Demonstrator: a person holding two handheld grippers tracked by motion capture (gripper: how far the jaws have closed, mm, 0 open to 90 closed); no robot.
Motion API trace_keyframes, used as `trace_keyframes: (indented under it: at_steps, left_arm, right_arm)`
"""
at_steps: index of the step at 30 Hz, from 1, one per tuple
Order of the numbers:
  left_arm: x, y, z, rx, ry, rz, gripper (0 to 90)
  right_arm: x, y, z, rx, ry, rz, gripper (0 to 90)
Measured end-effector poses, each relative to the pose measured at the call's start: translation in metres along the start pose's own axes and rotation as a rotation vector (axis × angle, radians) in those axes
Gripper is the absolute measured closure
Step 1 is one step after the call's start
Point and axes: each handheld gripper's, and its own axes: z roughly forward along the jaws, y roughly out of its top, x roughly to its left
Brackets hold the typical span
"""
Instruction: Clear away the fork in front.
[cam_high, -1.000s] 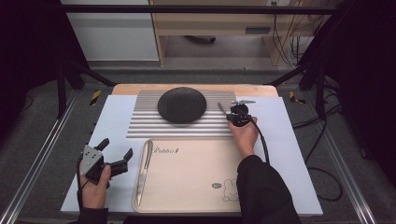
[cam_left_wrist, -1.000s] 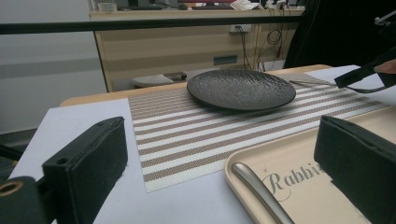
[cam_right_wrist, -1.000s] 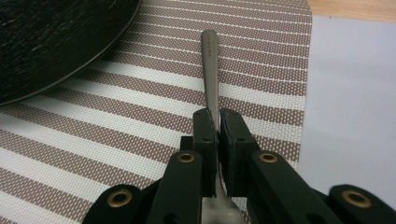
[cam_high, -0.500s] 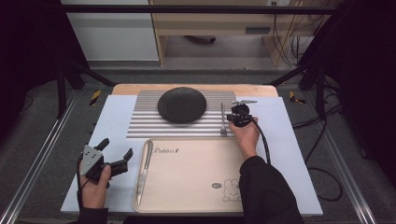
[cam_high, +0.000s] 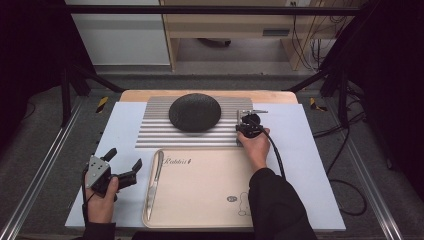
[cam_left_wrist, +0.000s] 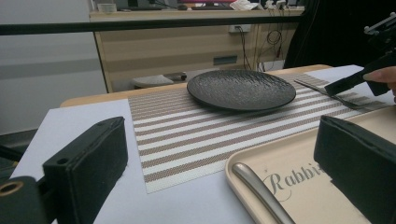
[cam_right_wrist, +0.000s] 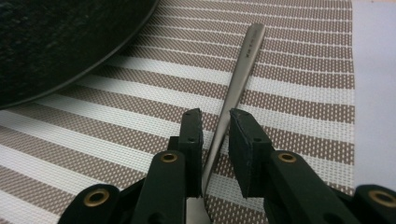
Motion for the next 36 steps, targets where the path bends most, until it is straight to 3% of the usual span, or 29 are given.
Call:
trace_keyframes:
  at_steps: [9,18,36]
  left_arm:
    - [-0.001,0.0,0.0,0.002,-0.003,0.004,3.0]
    - [0.0,0.0,0.0,0.001,0.0,0.001,3.0]
    - [0.001,0.0,-0.001,-0.002,0.006,-0.001,3.0]
  right_arm:
    - [0.004,0.0,0.002,0.006,-0.048,-0.007,83.2]
    - [0.002,0.0,-0.002,0.022,0.003,-0.04,85.4]
    - [0.0,0.005,-0.021,-0.029,0.04,-0.058,85.3]
